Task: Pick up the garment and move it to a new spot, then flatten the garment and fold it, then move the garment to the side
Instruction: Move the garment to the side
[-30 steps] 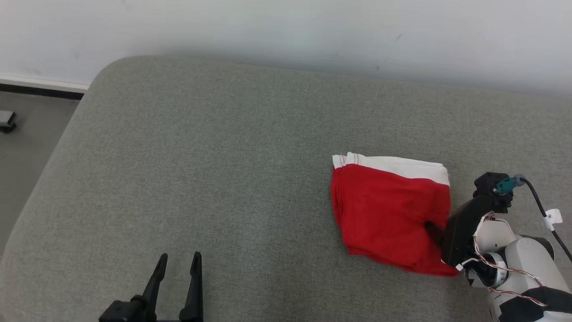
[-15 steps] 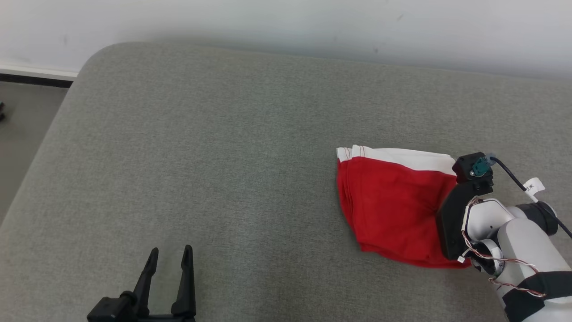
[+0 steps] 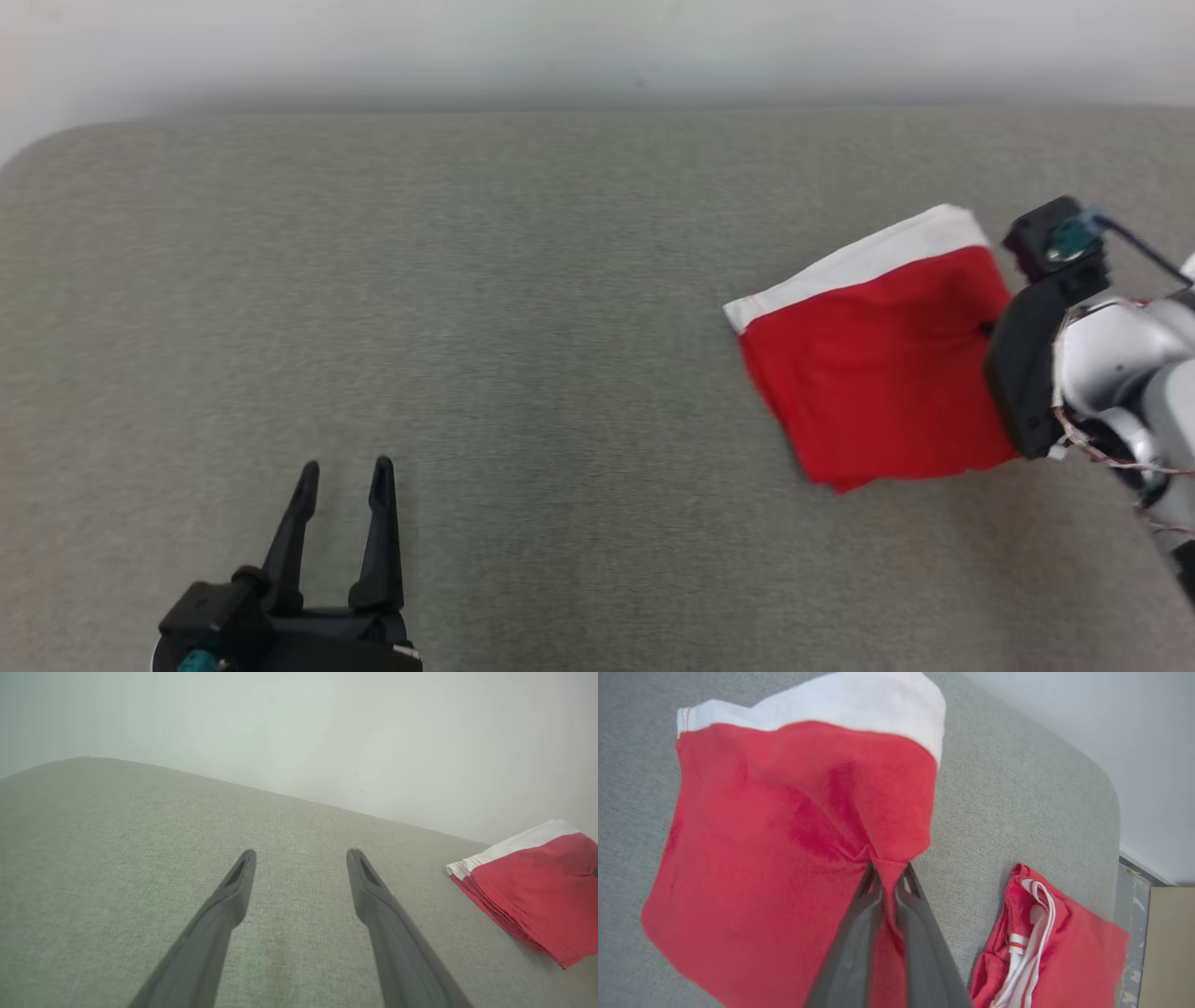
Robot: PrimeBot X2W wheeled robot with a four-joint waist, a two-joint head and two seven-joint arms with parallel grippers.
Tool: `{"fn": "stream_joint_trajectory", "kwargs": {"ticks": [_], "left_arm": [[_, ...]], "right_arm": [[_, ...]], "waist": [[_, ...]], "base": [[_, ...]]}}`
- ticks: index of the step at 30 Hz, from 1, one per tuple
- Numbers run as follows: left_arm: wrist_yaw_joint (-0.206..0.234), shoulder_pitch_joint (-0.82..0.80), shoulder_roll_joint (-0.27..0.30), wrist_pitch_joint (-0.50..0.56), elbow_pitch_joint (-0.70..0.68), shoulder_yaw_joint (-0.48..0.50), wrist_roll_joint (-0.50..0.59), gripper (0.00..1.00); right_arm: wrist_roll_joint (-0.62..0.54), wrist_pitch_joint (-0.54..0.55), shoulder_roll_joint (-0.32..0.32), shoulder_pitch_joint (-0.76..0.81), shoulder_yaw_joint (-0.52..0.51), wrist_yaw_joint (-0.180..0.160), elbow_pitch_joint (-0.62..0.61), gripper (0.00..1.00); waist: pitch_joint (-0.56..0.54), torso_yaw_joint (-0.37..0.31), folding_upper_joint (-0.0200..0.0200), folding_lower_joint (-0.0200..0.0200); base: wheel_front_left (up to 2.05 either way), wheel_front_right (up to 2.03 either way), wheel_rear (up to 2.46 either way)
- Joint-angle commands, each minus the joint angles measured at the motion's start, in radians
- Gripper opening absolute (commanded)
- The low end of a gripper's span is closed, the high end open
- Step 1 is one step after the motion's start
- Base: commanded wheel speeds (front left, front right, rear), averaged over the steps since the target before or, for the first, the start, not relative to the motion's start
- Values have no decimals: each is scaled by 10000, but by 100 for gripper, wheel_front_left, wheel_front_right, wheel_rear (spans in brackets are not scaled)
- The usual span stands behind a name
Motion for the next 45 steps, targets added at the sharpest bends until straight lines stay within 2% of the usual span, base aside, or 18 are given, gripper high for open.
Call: {"fn": "stream_joint_trajectory", "kwargs": {"ticks": [1, 6, 14, 20, 28, 37, 43, 44, 45], "left_arm": [[-2, -151, -4, -25, -52, 41, 110, 100], [-28, -466, -3, -27, -68, 121, 312, 100], [-57, -1048, 88, -27, 62, 118, 732, 100], [-67, -1340, 376, -27, 15, 1, 830, 100], [-59, -1556, 728, -25, -62, -234, 812, 100], [-66, -1902, 1037, 19, 23, -525, 783, 100], [-66, -1923, 1180, 35, -9, -608, 829, 100], [-66, -1924, 1215, 35, -5, -629, 844, 100], [-66, -1919, 1238, 35, 0, -630, 863, 100]], "right_arm": [[29, 19, -115, -74, 5, -30, -61, 0], [68, 54, -627, -145, -269, -30, -529, 0], [-428, -771, -544, -423, -780, -30, -240, 0], [-905, -1380, -701, -698, -1273, -30, 153, 0], [-1440, -2137, -1096, -975, -1436, -30, 1188, 0], [-2418, -3473, -768, -1329, -2393, -30, 2664, 0], [-3271, -4231, -169, -1459, -3676, -30, 3550, 0], [-3423, -4383, -38, -1459, -3796, -30, 3607, 30], [-3521, -4501, 82, -1427, -3891, -30, 3675, 65]], "waist": [[478, -736, -1, -1], [957, -1635, -1, -1], [1694, -2653, -1, -1], [2090, -3078, -1, -1], [2688, -3199, -1, -1], [3212, -2979, -1, -1], [3299, -2948, -1, -1], [3292, -2961, -1, -1], [3259, -2983, -1, -1]], "base": [[0, 0, 0], [0, 0, 0], [0, 0, 0], [0, 0, 0], [0, 0, 0], [0, 0, 0], [0, 0, 0], [0, 0, 0], [0, 0, 0]]}}
